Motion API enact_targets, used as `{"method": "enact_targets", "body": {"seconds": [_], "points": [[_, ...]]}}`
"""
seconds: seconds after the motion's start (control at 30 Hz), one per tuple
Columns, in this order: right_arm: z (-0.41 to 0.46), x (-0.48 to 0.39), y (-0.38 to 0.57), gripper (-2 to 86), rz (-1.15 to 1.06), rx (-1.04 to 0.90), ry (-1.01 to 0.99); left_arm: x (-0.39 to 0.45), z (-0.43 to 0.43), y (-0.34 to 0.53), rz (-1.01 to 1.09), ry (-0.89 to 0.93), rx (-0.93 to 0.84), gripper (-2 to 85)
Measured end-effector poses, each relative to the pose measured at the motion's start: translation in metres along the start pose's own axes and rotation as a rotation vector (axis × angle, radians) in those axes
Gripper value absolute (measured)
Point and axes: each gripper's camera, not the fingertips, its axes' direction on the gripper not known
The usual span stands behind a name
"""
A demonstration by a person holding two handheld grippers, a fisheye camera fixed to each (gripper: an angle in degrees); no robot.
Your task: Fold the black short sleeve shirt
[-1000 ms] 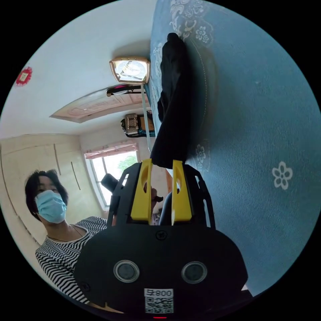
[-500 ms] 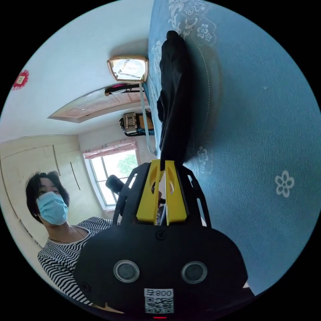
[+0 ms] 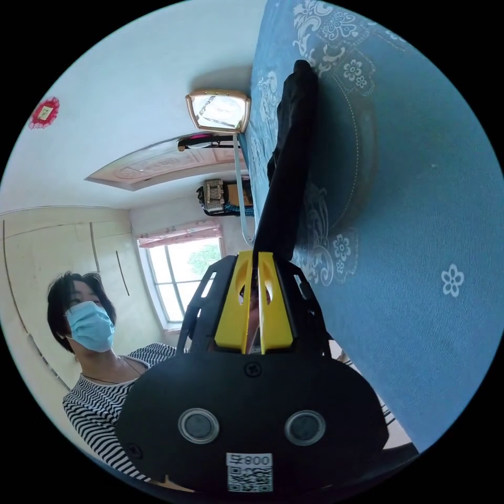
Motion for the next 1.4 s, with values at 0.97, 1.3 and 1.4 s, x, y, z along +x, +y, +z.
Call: {"method": "enact_targets", "body": {"seconds": [0.97, 1.3, 1.4], "points": [[0.035, 0.185, 0.085, 1.6, -0.027, 0.018, -0.047, -0.048, 0.012, -0.055, -0.165, 0.114, 0.1, 3.4], [-0.032, 0.261, 0.159, 1.4, -0.043, 0.025, -0.038, 0.003, 0.045, -0.016, -0.049, 0.189, 0.082, 2.6], [-0.058, 0.282, 0.191, 1.3, -0.061, 0.033, -0.06, 0.027, 0.06, 0.0, 0.006, 0.229, 0.079, 2.5]]}}
